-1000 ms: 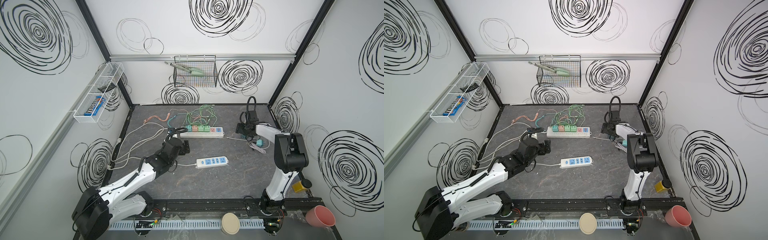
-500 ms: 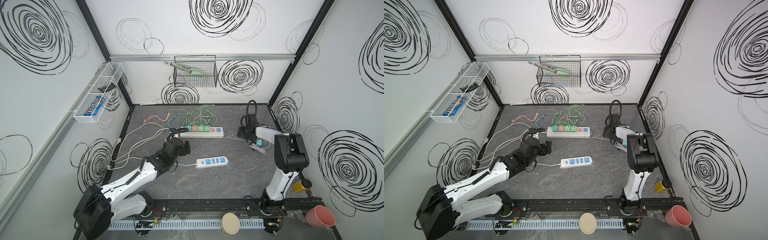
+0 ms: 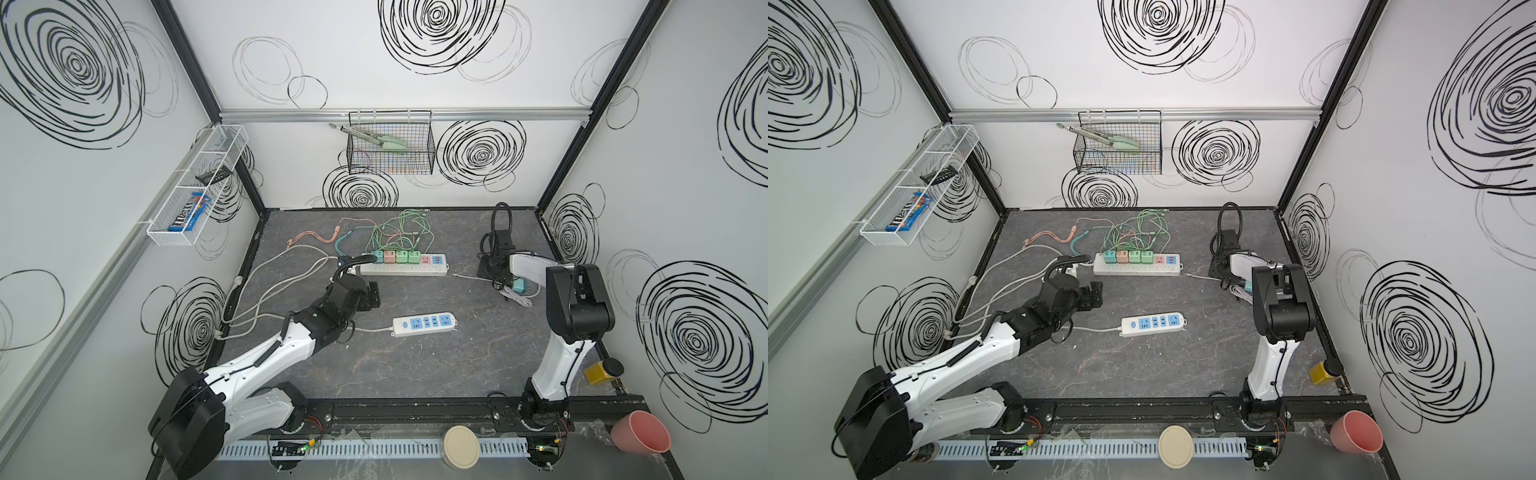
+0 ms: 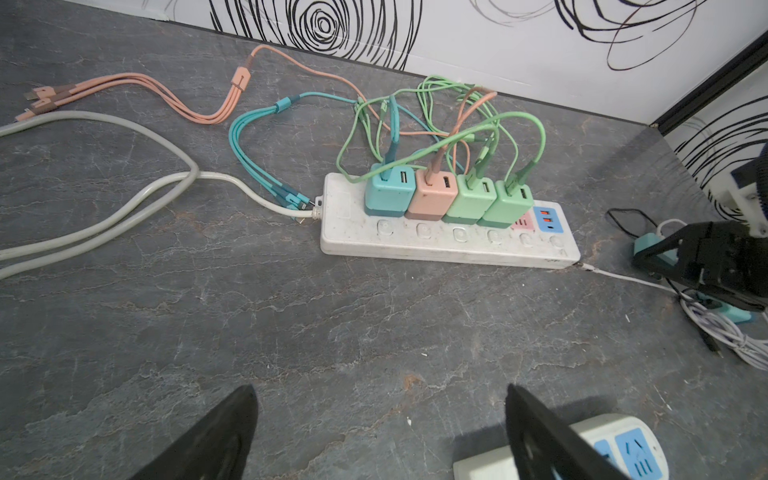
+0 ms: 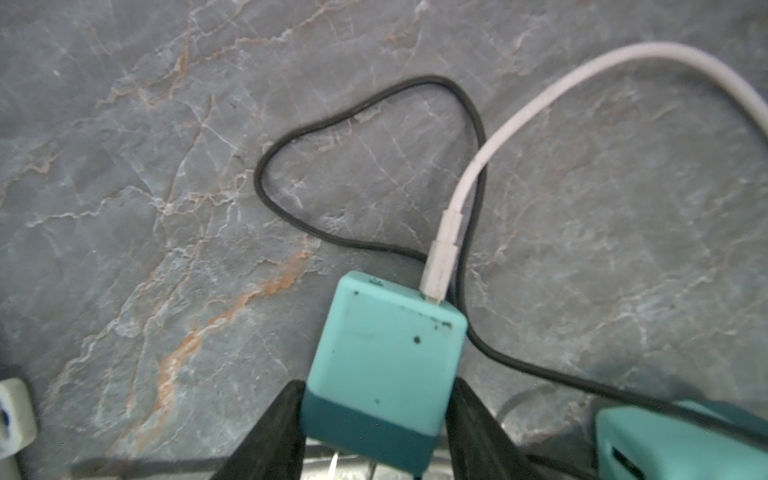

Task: Insert the plug
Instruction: 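Lift the teal charger with the right gripper while the left gripper approaches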

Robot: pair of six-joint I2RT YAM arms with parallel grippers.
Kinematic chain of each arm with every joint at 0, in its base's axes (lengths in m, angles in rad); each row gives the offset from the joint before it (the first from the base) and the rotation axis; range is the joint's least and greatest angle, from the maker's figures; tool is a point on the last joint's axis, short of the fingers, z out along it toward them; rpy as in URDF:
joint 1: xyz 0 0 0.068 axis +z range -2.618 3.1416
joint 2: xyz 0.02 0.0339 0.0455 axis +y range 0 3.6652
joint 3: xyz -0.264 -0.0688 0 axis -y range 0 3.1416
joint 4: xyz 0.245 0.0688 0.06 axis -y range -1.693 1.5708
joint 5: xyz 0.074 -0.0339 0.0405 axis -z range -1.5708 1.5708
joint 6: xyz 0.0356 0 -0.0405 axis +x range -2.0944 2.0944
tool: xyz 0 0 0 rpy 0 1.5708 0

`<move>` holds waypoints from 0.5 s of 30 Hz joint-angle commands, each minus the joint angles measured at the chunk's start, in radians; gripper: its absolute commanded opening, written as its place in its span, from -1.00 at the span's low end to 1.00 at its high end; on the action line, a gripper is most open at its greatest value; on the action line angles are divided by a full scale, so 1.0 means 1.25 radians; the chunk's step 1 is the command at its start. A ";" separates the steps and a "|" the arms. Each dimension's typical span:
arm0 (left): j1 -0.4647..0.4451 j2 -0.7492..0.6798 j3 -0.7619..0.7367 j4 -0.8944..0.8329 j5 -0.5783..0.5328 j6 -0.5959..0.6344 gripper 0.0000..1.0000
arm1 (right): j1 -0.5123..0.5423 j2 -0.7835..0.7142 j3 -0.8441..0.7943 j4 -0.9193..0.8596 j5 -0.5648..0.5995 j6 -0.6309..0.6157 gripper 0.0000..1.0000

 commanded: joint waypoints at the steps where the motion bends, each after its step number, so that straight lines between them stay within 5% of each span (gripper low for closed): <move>1: 0.012 0.013 0.028 -0.010 0.034 -0.006 0.92 | 0.000 -0.015 -0.001 0.032 -0.001 -0.029 0.01; 7: 0.014 0.021 0.032 0.000 0.167 0.023 0.92 | 0.010 -0.097 -0.053 0.095 -0.009 -0.081 -0.24; 12: 0.010 0.017 0.026 0.024 0.217 0.049 0.92 | 0.035 -0.263 -0.179 0.214 -0.056 -0.119 -0.38; 15: 0.009 0.020 0.029 0.066 0.327 0.097 0.92 | 0.061 -0.372 -0.250 0.266 -0.091 -0.132 -0.43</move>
